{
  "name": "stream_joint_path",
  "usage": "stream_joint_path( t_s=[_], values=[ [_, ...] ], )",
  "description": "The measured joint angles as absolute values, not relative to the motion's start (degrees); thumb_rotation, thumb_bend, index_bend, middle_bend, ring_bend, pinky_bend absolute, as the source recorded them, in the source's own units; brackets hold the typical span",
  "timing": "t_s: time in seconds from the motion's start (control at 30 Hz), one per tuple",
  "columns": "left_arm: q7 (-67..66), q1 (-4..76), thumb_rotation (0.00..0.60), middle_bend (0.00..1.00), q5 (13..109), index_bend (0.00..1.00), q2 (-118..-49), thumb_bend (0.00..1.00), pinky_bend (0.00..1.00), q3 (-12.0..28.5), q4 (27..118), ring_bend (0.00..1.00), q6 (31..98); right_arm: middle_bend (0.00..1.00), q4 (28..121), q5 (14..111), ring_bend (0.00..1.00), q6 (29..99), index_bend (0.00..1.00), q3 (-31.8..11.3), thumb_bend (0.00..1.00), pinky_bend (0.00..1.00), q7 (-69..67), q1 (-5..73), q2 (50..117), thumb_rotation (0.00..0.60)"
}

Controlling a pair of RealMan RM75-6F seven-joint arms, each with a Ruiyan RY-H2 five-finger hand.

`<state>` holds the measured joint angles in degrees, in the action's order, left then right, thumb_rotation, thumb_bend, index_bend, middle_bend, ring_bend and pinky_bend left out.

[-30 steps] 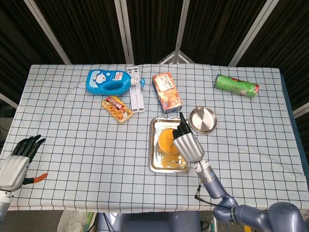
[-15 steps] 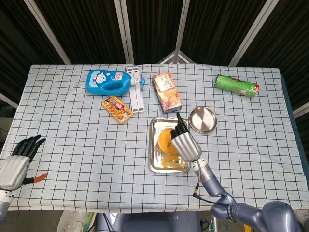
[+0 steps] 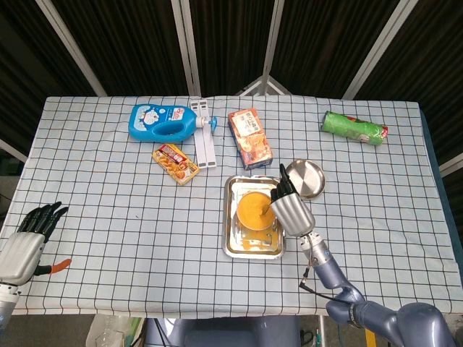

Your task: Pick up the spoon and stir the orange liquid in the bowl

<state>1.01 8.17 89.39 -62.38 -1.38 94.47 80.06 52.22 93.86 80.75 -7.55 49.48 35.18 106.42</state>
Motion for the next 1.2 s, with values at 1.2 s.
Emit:
stream_joint_path(
  t_s=[1.2],
  values=[
    [1.25, 8.29, 0.6, 0.0, 89.42, 0.0, -62.36, 0.0, 0.0, -1.45, 94.43, 0.0, 79.87, 0.55, 51.39, 96.38, 0.35, 79.26, 0.71, -5.82, 0.64, 0.04, 49.66, 37.12, 108.28, 0.6]
  ],
)
